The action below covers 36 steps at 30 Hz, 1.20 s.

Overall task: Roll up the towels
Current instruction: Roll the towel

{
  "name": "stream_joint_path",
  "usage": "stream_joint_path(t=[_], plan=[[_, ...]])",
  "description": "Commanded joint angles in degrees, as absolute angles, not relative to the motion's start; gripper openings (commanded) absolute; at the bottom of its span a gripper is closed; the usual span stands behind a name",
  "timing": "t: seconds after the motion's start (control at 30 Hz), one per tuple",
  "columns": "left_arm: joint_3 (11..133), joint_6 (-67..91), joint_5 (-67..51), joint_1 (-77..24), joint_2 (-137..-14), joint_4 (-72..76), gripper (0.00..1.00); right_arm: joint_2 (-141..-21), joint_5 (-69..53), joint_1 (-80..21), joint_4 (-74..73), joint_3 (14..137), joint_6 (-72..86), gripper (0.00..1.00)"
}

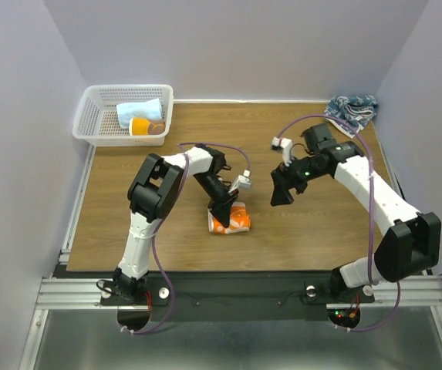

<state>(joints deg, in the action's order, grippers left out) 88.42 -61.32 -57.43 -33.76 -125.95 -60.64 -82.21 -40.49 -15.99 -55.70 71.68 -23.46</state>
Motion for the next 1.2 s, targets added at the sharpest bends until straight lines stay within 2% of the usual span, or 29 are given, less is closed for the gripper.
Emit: stream_joint_path(t=[0.0, 0.17, 0.3, 0.5, 0.87, 1.07, 1.17], plan=[[89.56, -65.65, -54.05, -31.82, -129.19, -63.90, 0.29, -79.19, -28.08, -28.34, -43.71, 69.71, -20.39, 0.90], [89.21, -67.32, -54.41, -31.55, -130.34, -63.90, 0.30, -79.89, -16.98, -39.54, -34.38, 65.05, -21.09, 0.85], [89.21, -67.76, -53.70, -30.85, -131.04, -63.90, 0.31, -80.94, -14.24, -45.08, -24.45, 59.51, -24.95, 0.85], [89.30, -67.76, -53.70, -29.45, -131.48, -63.90, 0.34, -84.89, -17.05, -47.99, -15.66, 55.38, -30.49, 0.87], [90.52, -67.76, -53.79, -28.39, -131.75, -63.90, 0.40, -92.19, -21.09, -52.20, -8.18, 51.86, -32.60, 0.86], [90.61, -67.67, -54.14, -27.77, -131.49, -63.90, 0.40, -94.74, -19.34, -53.79, -2.91, 48.87, -34.98, 0.75], [90.79, -67.68, -54.40, -27.51, -131.40, -63.90, 0.41, -95.71, -18.20, -53.79, -1.32, 47.29, -35.59, 0.57]])
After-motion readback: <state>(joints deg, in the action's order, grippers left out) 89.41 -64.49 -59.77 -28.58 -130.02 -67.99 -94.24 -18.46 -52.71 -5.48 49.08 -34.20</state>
